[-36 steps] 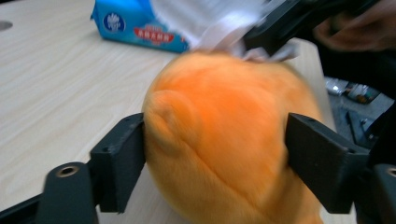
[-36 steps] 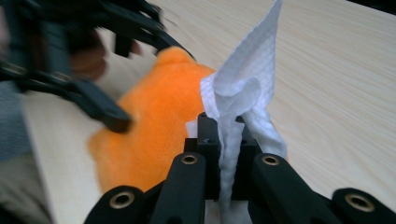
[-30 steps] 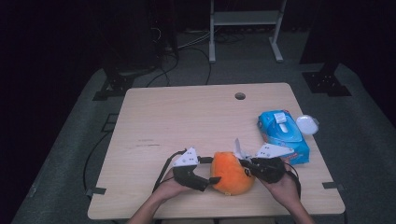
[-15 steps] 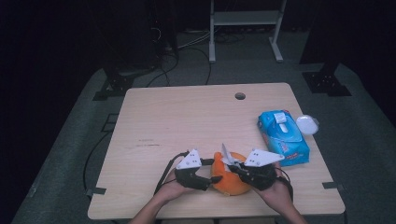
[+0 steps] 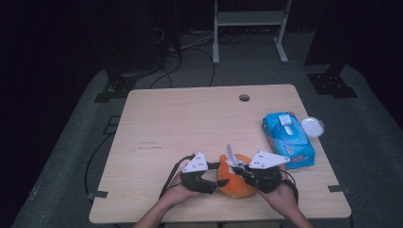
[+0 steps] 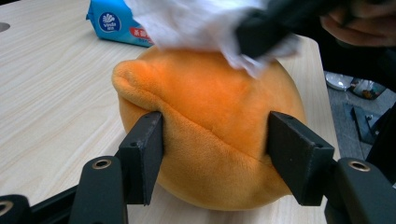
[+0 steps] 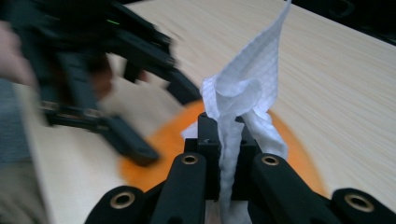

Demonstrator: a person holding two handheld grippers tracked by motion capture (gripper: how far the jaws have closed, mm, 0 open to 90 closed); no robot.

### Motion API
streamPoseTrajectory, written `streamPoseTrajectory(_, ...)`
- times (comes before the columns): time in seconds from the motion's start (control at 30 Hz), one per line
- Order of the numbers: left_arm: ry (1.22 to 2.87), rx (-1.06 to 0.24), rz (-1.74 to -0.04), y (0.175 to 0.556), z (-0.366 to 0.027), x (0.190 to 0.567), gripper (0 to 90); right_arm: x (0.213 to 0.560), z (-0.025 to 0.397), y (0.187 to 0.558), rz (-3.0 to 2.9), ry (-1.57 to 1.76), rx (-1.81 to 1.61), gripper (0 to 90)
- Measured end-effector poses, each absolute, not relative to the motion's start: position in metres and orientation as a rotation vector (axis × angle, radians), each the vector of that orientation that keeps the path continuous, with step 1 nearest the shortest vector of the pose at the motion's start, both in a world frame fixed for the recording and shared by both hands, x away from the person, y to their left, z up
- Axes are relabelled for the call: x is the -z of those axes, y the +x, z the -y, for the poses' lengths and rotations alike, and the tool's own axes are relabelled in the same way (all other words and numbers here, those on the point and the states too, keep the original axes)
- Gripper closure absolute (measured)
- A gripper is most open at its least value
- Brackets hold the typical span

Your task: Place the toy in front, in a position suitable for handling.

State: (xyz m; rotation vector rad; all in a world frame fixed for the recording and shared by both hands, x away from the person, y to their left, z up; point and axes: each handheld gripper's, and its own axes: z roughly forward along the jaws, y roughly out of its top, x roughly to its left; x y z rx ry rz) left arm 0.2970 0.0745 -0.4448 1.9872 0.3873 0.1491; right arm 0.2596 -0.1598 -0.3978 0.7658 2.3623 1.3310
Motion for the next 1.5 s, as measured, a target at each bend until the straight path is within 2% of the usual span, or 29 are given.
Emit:
streamPoseTrajectory(0.13, 1.991, -0.150, -0.389, 0.297, -0.075, 0.447, 37.0, 0.403, 0.145, 0.252, -2.403, 0.704, -1.285, 85.8)
streamPoseTrajectory(0.47, 1.974, -0.107, -0.360, 0.297, -0.073, 0.447, 29.7, 0.405, 0.167, 0.266, -2.358, 0.813, -1.291, 85.8)
streamPoseTrajectory(0.77, 2.004, -0.132, -0.355, 0.296, -0.074, 0.446, 37.4, 0.408, 0.167, 0.268, -2.372, 0.824, -1.283, 85.8)
streamPoseTrajectory(1.07, 2.012, -0.119, -0.410, 0.300, -0.076, 0.450, 37.6, 0.409, 0.157, 0.249, -2.438, 0.735, -1.276, 85.6)
streamPoseTrajectory(1.27, 2.014, -0.117, -0.392, 0.298, -0.075, 0.451, 37.4, 0.401, 0.170, 0.260, -2.354, 0.798, -1.248, 85.5)
streamPoseTrajectory(1.37, 2.004, -0.097, -0.381, 0.299, -0.074, 0.450, 34.2, 0.406, 0.182, 0.269, -2.372, 0.864, -1.269, 85.3)
streamPoseTrajectory(1.5, 1.966, -0.066, -0.413, 0.301, -0.073, 0.452, 21.4, 0.412, 0.180, 0.269, -2.443, 0.819, -1.259, 85.6)
